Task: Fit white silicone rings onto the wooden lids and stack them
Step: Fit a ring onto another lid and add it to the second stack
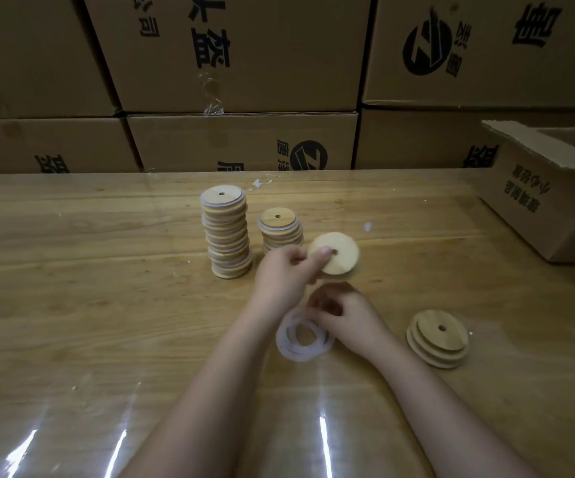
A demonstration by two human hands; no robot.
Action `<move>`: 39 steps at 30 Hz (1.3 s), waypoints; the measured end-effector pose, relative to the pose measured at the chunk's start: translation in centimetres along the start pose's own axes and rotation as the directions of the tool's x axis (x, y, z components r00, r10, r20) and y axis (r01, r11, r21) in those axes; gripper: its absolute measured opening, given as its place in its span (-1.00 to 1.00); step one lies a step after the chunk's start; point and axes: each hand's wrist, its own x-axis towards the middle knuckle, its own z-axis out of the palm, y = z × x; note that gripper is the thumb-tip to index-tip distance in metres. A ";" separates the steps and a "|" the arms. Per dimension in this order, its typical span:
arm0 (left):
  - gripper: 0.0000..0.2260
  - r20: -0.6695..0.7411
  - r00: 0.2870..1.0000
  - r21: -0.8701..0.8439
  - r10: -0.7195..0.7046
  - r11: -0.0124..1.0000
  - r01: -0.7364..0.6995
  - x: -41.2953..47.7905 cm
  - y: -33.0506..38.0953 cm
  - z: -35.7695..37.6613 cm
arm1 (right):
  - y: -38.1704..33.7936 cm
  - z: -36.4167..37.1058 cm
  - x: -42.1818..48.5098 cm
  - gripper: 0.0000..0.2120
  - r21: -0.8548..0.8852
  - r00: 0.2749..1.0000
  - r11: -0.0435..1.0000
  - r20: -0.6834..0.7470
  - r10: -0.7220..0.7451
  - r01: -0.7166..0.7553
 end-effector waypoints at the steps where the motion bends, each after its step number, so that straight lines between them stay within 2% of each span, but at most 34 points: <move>1: -0.67 -0.023 1.000 -0.009 -0.014 1.000 0.014 0.0 -0.9 -0.8 | 0.1 -0.1 -0.1 -0.88 0.024 1.000 1.000 -0.025 -0.005 0.005; 4: -0.74 -0.064 0.996 -0.083 -0.064 0.995 0.058 -0.4 -3.6 -2.1 | 0.0 -0.2 -0.3 -0.89 0.051 1.000 0.999 -0.019 -0.009 0.010; 8: -0.85 -0.121 0.985 -0.275 -0.124 0.957 0.086 -0.9 -6.1 -2.2 | -0.1 -0.4 -0.5 -0.94 0.110 0.999 0.994 0.045 0.009 -0.014; 14: -0.84 -0.166 0.983 -0.334 -0.071 0.943 0.012 -0.7 -6.9 -1.6 | -0.1 -0.5 -0.5 -0.83 0.216 1.000 0.977 0.023 -0.005 0.000; 18: -0.91 -0.112 0.994 -0.283 0.005 0.958 -0.036 -0.5 -7.3 -1.5 | 0.3 -0.8 -0.4 -0.75 0.405 0.989 0.914 -0.134 0.062 -0.002; 21: -0.88 -0.034 0.997 -0.203 0.075 0.976 -0.081 -0.3 -7.6 -1.3 | 0.5 -0.7 -0.3 -0.78 0.453 0.975 0.891 -0.204 0.092 0.011; 27: -0.81 0.029 0.996 -0.187 0.087 0.979 -0.080 -0.1 -8.0 -1.0 | 0.6 -0.5 -0.1 -0.77 0.433 0.946 0.901 -0.303 0.114 0.030; 30: -0.78 0.025 0.993 -0.148 0.111 0.983 -0.106 0.0 -8.1 -0.9 | 0.3 -0.5 -0.2 -0.78 0.357 0.936 0.930 -0.350 0.043 0.091; 33: -0.75 0.016 0.985 -0.118 0.172 0.979 -0.169 -0.3 -8.0 -0.9 | 0.1 -0.5 -0.2 -0.84 0.329 0.940 0.938 -0.341 0.011 0.109; 37: -0.79 0.002 0.970 -0.026 0.241 0.970 -0.241 -0.5 -8.1 -0.7 | 0.3 -0.4 -0.1 -0.81 0.307 0.933 0.947 -0.359 0.019 0.098; 39: -0.88 0.014 0.959 0.002 0.281 0.960 -0.281 -0.7 -8.0 -0.5 | 0.4 -0.3 -0.1 -0.79 0.289 0.930 0.952 -0.366 0.014 0.099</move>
